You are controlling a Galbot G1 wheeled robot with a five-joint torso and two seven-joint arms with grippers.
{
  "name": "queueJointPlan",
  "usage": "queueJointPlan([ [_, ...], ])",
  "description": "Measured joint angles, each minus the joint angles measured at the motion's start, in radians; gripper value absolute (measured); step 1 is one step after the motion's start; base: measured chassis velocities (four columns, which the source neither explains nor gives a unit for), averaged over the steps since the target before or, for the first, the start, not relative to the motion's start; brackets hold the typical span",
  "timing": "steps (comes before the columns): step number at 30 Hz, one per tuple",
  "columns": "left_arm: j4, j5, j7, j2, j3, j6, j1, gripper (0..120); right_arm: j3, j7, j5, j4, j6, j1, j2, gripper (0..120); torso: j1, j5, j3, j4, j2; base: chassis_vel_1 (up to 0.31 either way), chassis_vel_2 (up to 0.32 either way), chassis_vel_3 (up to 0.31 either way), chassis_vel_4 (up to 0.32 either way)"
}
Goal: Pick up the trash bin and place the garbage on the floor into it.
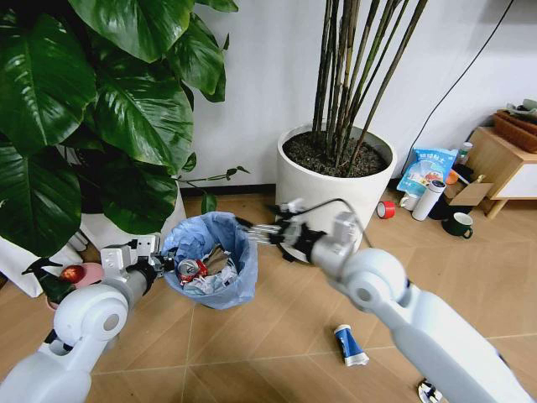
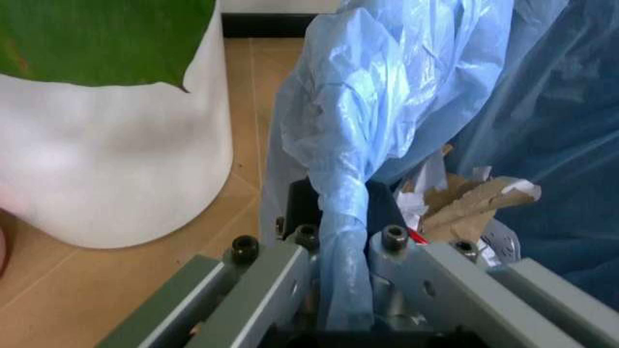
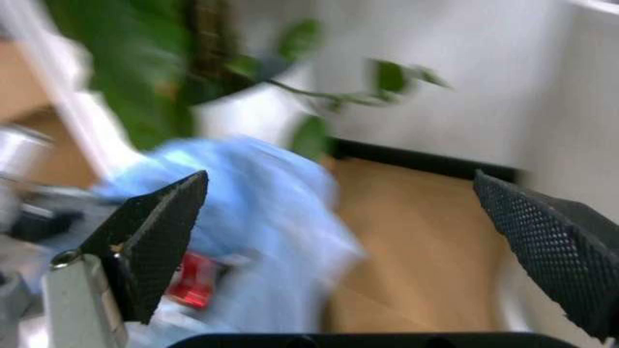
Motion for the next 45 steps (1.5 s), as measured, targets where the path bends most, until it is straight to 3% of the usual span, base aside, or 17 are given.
queueJointPlan([
  [6, -0.011, 0.010, 0.013, -0.011, -0.013, -0.003, 0.015, 0, 0.145, -0.007, -0.095, -0.021, 0.023, -0.193, -0.024, 100, 0.000, -0.0006, 0.000, -0.0007, 0.000, 0.000, 0.000, 0.000, 0.000],
  [10, -0.040, 0.019, 0.012, -0.026, -0.036, -0.005, 0.050, 0, 0.156, 0.003, -0.161, -0.125, 0.044, -0.272, 0.009, 100, 0.000, -0.0001, 0.000, 0.0005, 0.000, 0.000, 0.000, 0.000, 0.000],
  [19, -0.056, 0.021, 0.014, -0.024, -0.038, -0.008, 0.052, 0, 0.190, -0.039, -0.283, -0.325, 0.114, -0.404, 0.054, 100, 0.000, -0.0002, 0.000, -0.0001, 0.000, 0.000, 0.000, 0.000, 0.000],
  [30, -0.089, -0.007, 0.011, 0.008, -0.039, -0.008, 0.075, 0, 0.207, -0.106, -0.348, -0.542, 0.141, -0.429, 0.170, 100, 0.000, -0.0005, 0.000, 0.0000, 0.000, 0.000, 0.000, 0.000, 0.000],
  [45, -0.121, -0.022, -0.010, 0.032, -0.034, -0.011, 0.099, 0, 0.191, -0.153, -0.384, -0.730, 0.167, -0.372, 0.237, 100, 0.000, -0.0003, 0.000, 0.0000, 0.000, 0.000, 0.000, 0.000, 0.000],
])
